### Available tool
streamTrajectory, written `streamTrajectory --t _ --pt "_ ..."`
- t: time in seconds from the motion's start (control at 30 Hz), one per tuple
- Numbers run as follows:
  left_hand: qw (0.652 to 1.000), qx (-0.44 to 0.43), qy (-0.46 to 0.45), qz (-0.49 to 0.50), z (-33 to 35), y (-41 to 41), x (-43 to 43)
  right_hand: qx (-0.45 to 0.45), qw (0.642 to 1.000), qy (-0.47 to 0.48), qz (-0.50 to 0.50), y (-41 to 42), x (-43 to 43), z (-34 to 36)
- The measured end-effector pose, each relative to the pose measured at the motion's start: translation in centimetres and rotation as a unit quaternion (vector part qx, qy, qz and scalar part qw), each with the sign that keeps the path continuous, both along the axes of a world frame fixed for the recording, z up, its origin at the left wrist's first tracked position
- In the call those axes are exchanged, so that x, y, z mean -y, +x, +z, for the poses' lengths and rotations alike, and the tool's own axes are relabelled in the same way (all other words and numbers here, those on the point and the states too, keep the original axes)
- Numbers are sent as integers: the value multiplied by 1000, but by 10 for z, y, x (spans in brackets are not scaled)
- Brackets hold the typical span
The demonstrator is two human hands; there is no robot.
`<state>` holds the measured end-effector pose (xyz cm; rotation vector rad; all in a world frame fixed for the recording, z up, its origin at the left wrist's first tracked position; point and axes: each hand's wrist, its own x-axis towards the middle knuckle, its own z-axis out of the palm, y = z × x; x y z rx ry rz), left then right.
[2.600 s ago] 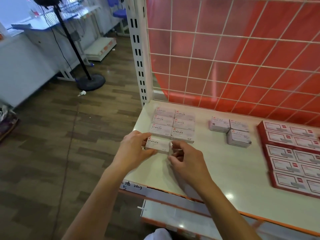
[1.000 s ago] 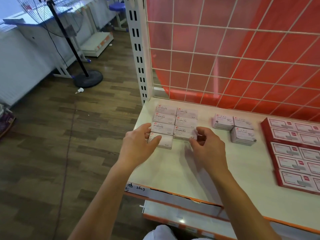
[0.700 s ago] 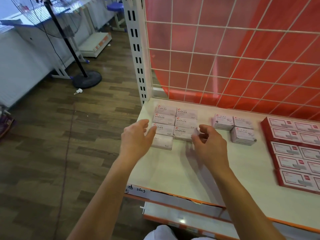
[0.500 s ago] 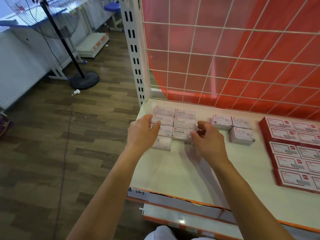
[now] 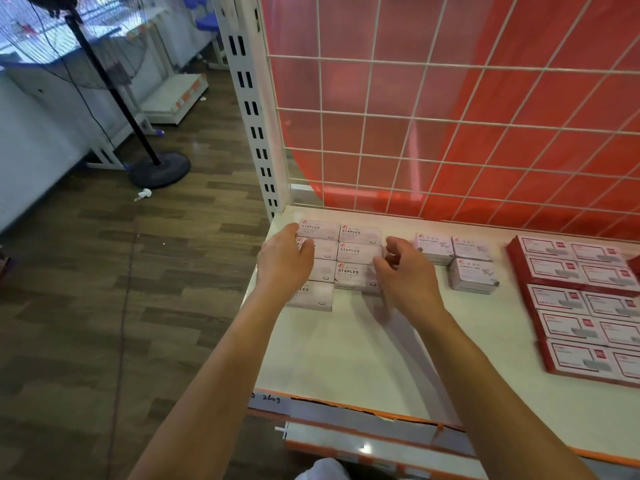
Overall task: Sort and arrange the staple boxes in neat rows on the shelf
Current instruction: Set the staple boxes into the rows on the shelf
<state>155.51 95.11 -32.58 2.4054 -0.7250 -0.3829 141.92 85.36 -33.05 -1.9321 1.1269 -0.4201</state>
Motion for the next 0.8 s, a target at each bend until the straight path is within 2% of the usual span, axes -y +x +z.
streamTrajectory --t 0.47,0.6,0.8 --pt "999 33 27 -5 -8 5 8 4 1000 19 12 3 4 5" --pt "995 90 48 -1 -8 -4 9 2 1000 6 9 0 1 2" --pt "986 156 33 -58 2 -30 14 -14 998 -58 12 -6 -6 3"
